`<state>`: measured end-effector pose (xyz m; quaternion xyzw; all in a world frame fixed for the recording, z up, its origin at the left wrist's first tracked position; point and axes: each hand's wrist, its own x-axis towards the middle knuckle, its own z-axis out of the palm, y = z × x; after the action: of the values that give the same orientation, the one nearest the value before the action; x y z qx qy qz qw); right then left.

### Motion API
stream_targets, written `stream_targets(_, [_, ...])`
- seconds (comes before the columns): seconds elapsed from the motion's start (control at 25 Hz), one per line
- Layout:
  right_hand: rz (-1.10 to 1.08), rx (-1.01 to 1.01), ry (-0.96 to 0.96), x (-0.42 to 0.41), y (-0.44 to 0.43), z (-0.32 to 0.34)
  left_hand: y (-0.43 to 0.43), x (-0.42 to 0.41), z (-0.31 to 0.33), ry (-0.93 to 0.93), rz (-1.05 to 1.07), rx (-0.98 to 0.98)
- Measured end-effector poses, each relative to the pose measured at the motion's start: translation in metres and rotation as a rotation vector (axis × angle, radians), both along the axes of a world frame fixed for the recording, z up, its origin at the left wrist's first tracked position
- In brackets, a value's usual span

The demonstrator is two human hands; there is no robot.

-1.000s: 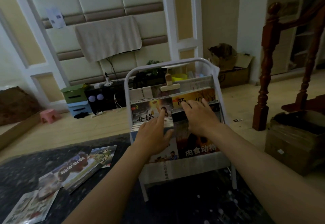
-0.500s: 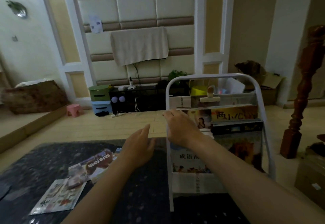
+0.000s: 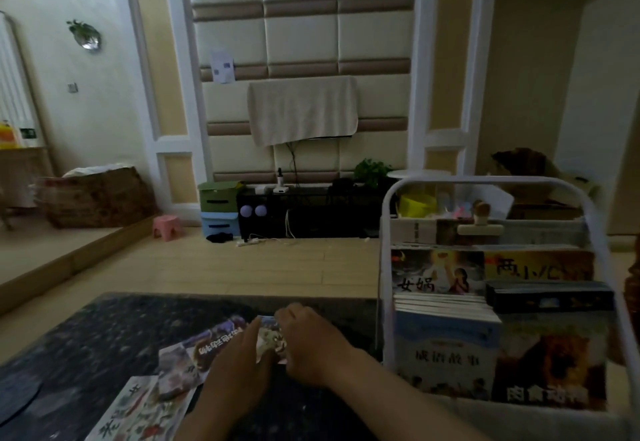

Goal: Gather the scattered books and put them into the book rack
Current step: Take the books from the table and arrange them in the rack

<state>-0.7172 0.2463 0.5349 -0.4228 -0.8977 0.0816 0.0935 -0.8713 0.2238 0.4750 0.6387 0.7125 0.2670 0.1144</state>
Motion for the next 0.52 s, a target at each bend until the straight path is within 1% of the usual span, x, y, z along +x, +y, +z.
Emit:
stream_targets(0.16, [0.008,-0.127,-0.097,-0.041,0.017,-0.041,-0.011,-0.044,-0.042,-0.102,0.143,-0.093])
stream_targets(0.28, [0.017,-0.199,-0.144,-0.066,0.031,-0.080,-0.019,-0.072,-0.082,-0.136,0.207,-0.142])
stream_targets(0.4, [-0.014,-0.273,-0.183,-0.089,0.046,-0.120,-0.023,-0.080,-0.116,-0.102,0.254,-0.180])
stream_targets(0.52, [-0.043,-0.316,-0.222,-0.109,0.063,-0.154,-0.014,-0.083,-0.148,-0.010,0.314,-0.237])
